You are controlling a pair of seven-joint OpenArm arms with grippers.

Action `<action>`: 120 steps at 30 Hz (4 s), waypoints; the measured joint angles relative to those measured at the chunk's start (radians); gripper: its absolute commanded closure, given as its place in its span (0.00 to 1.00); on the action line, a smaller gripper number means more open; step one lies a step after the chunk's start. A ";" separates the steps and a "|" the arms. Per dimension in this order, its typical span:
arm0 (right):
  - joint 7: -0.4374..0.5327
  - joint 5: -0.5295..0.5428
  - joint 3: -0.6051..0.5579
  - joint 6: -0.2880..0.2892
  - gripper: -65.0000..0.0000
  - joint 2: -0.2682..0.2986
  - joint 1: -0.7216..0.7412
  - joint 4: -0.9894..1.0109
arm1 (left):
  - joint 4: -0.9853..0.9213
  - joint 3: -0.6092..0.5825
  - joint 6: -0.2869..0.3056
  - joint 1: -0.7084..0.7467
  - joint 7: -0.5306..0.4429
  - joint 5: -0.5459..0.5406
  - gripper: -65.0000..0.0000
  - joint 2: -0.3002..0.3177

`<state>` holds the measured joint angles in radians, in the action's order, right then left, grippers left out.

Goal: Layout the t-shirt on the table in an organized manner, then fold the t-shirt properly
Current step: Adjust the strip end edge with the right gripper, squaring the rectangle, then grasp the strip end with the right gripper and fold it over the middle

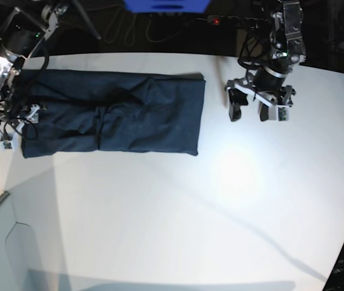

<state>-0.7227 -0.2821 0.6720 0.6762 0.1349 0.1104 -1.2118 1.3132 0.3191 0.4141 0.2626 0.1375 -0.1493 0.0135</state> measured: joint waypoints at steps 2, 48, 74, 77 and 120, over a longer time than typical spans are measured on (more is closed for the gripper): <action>0.001 -0.001 0.000 0.000 0.32 0.000 0.000 0.001 | 0.000 0.000 0.000 0.000 0.000 0.000 0.25 0.000; -0.042 -0.027 -0.349 0.008 1.00 -0.293 -0.227 -0.657 | 0.001 0.000 0.000 0.005 0.000 0.000 0.25 0.000; -0.037 -0.028 -0.982 0.008 1.00 -0.284 -0.255 -0.583 | -0.005 0.000 0.000 -0.001 -0.003 0.000 0.25 0.000; -0.037 -0.027 -0.998 0.008 1.00 -0.284 -0.256 -0.583 | -0.006 0.000 0.000 -0.001 -0.003 0.000 0.25 -0.004; -0.037 -0.042 -1.116 0.008 1.00 -0.281 -0.233 -0.494 | -0.139 0.002 -0.018 -0.185 0.248 -0.147 1.00 -0.066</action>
<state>-0.7593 -0.3241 -0.4438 0.6838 -0.1459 -0.1226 -1.7058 1.1744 0.3210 0.3965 0.0776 0.3851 -0.2966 -0.0525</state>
